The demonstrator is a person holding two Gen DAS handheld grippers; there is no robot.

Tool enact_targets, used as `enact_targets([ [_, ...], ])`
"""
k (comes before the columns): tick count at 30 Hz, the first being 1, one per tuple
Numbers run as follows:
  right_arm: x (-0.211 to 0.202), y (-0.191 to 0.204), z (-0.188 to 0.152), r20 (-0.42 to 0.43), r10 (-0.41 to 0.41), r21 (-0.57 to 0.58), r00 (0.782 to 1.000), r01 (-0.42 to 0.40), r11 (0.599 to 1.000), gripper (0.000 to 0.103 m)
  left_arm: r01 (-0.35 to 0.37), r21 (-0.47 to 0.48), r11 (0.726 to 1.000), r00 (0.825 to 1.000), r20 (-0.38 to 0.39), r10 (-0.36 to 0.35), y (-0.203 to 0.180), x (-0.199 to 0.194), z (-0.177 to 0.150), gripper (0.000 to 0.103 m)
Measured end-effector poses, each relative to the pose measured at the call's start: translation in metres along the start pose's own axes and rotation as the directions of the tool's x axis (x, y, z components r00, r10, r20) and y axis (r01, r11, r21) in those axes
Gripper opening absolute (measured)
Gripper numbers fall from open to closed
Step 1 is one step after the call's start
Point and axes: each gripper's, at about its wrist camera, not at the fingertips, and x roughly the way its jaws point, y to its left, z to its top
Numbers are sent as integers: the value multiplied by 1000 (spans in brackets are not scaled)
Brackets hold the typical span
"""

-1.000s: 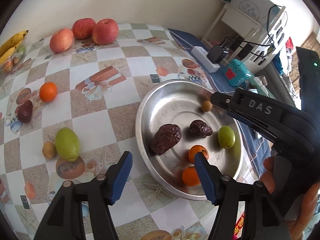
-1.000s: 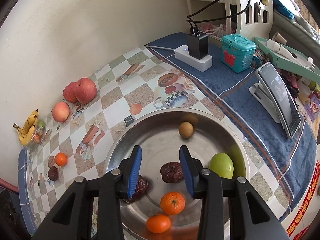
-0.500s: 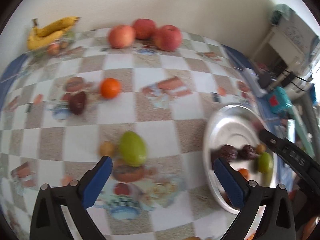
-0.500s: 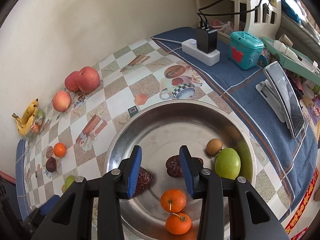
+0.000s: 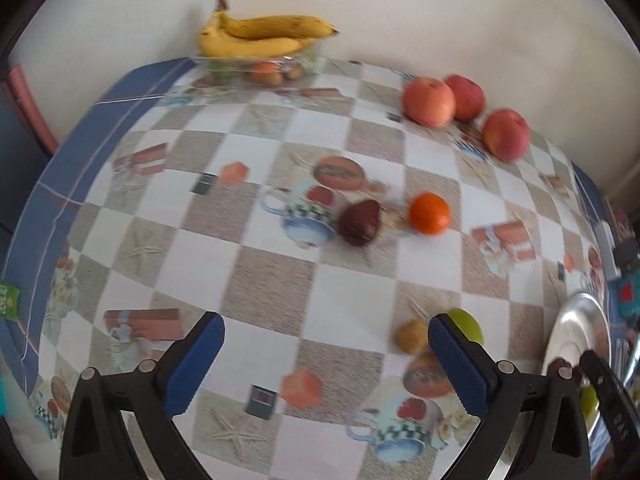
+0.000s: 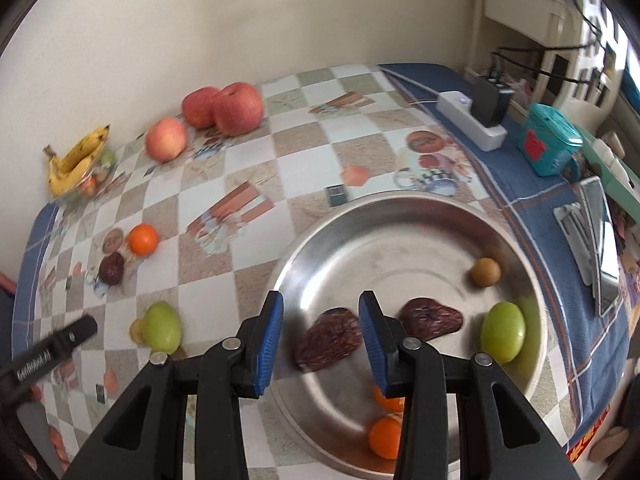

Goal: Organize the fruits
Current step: 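Move both open tools back toward the remaining green fruit and kiwi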

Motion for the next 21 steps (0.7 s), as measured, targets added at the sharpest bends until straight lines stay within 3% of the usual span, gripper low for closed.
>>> enact_targets([
  [6, 2, 33, -3, -23, 59, -69, 998, -60, 996, 41, -31, -61, 998, 999, 29, 32, 25, -2, 8, 103],
  [9, 2, 47, -3, -25, 63, -91, 998, -65, 994, 51, -22, -78, 997, 999, 28, 24, 31, -2, 10, 103],
  [21, -3, 95, 18, -15, 80, -138, 997, -82, 987, 52, -2, -91, 996, 1000, -4, 1, 35, 8, 18, 103],
])
